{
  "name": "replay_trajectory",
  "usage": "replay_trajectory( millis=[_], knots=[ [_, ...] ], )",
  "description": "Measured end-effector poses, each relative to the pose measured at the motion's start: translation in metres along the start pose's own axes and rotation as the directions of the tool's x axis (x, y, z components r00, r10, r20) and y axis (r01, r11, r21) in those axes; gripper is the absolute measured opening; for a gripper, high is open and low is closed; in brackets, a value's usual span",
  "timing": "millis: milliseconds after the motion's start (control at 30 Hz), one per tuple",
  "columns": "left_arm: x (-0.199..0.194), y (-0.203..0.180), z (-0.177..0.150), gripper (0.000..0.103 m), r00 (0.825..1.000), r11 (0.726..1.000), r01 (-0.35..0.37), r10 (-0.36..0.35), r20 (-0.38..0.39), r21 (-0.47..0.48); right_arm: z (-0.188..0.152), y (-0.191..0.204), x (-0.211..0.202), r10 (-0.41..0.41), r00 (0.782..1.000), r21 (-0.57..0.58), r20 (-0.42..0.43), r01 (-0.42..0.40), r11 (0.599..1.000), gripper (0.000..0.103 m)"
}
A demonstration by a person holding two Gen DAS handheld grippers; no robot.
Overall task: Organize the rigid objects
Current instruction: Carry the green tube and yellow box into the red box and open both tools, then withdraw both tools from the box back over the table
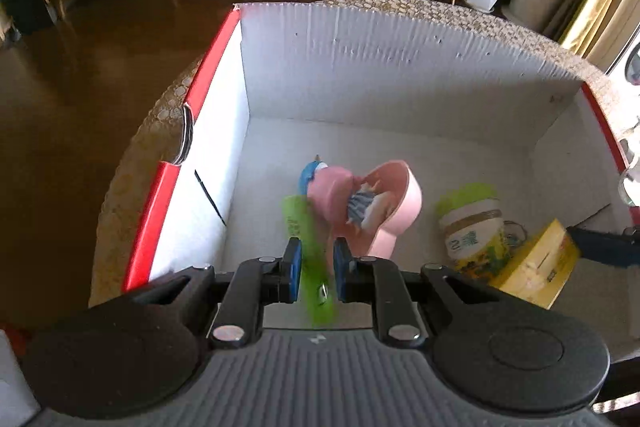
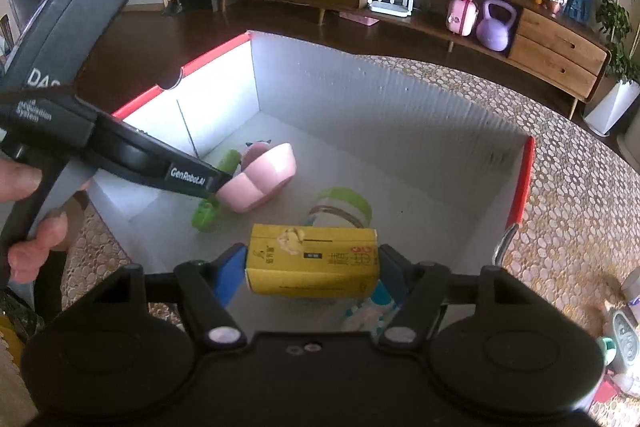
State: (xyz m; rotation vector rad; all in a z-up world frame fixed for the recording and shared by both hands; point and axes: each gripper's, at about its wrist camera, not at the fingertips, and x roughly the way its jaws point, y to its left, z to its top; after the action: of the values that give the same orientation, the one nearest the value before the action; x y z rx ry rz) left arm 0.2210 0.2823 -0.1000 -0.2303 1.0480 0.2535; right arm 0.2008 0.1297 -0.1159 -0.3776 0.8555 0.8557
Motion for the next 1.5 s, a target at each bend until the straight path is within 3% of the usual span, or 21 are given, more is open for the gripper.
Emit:
replay_trajectory(
  millis=[200, 233, 533, 1067, 1500],
  knots=[
    [-0.007, -0.001, -0.002, 0.017, 1.0, 1.0, 0.005, -0.005, -0.013, -0.018, -0.004, -0.004, -0.012, -0.009, 1.0, 0.031, 0.02, 0.009, 0.999, 0.071],
    [-0.009, -0.002, -0.001, 0.017, 1.0, 1.0, 0.006, -0.006, -0.011, -0.023, -0.004, -0.005, -0.015, -0.008, 1.0, 0.037, 0.022, 0.007, 0.999, 0.075],
    [-0.041, -0.01, -0.009, 0.017, 0.998, 1.0, 0.011, -0.012, 0.057, 0.02, -0.012, -0.01, -0.045, 0.002, 0.998, 0.064, 0.065, -0.007, 0.998, 0.077],
    [-0.106, -0.072, -0.025, 0.017, 0.977, 0.991, 0.083, -0.103, 0.188, 0.108, -0.035, -0.035, -0.117, 0.006, 0.979, 0.172, 0.202, -0.042, 0.984, 0.085],
    [-0.133, -0.117, -0.049, 0.017, 0.956, 0.982, 0.103, -0.141, 0.256, 0.158, -0.083, -0.066, -0.182, -0.014, 0.958, 0.229, 0.287, -0.055, 0.972, 0.087]
  ],
)
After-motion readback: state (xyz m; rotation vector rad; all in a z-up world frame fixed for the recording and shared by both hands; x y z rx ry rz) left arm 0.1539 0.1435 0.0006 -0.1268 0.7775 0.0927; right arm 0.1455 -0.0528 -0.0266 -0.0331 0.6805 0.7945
